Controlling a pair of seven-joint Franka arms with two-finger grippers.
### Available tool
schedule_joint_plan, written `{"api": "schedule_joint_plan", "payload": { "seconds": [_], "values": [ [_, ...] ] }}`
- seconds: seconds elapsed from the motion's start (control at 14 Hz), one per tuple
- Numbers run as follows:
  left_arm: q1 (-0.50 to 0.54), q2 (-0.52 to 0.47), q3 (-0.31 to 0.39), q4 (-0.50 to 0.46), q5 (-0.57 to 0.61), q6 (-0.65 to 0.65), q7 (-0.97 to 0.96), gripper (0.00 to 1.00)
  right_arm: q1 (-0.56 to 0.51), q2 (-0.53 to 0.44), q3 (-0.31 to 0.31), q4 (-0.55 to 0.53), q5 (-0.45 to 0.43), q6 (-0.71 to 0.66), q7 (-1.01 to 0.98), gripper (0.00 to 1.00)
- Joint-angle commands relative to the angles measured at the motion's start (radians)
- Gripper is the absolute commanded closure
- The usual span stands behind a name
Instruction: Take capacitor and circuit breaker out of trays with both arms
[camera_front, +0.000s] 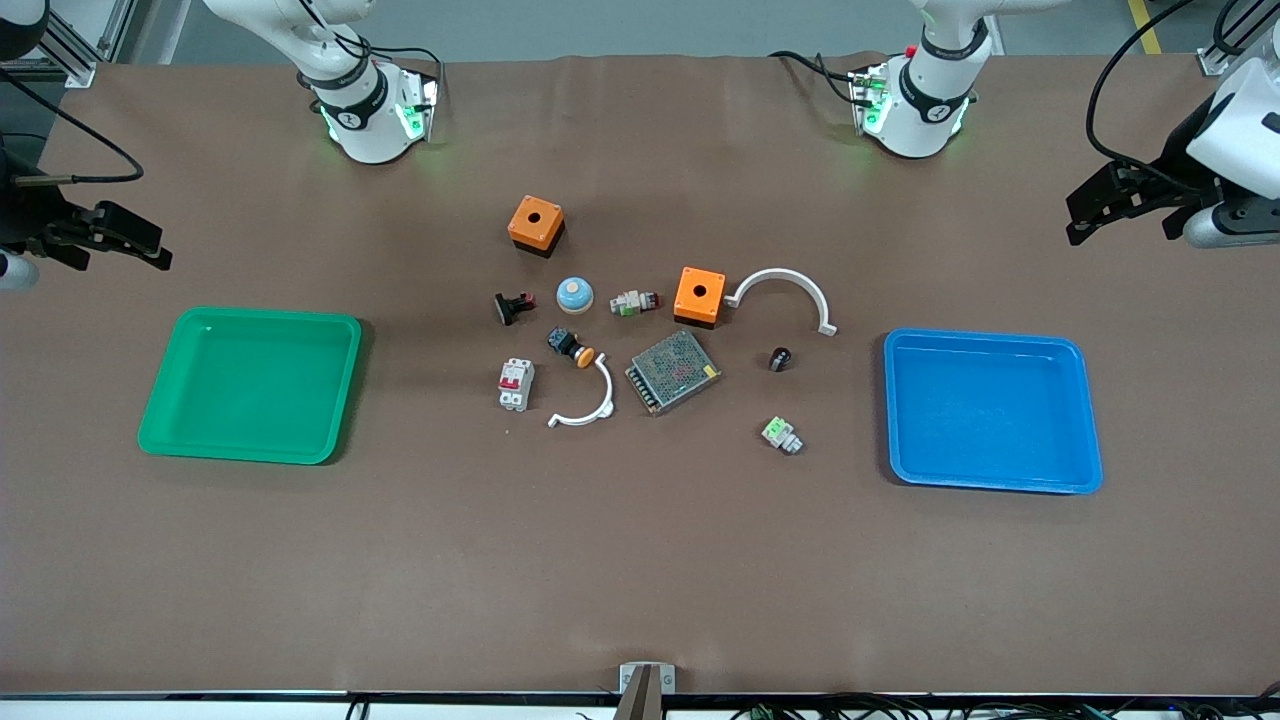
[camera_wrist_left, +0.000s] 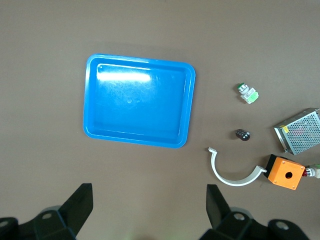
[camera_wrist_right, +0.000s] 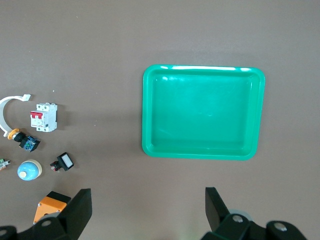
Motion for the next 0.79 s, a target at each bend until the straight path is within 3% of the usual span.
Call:
{"api": "schedule_joint_plan", "payload": {
  "seconds": [0.0,0.21,0.71],
  "values": [
    [0.002,-0.009,-0.003,0.001,0.000,-0.001,0.021,0.00,-0.006,-0.024,0.008,-0.034,0.008,0.019,-0.001,0.00],
    [0.003,-0.008,-0.002,0.001,0.000,-0.001,0.106,0.00,-0.006,-0.022,0.008,-0.034,0.008,0.034,-0.016,0.00],
    [0.008,-0.009,0.000,0.003,0.004,-0.013,0.111,0.00,-0.003,-0.025,0.007,-0.051,0.005,0.047,-0.041,0.00]
  ]
}}
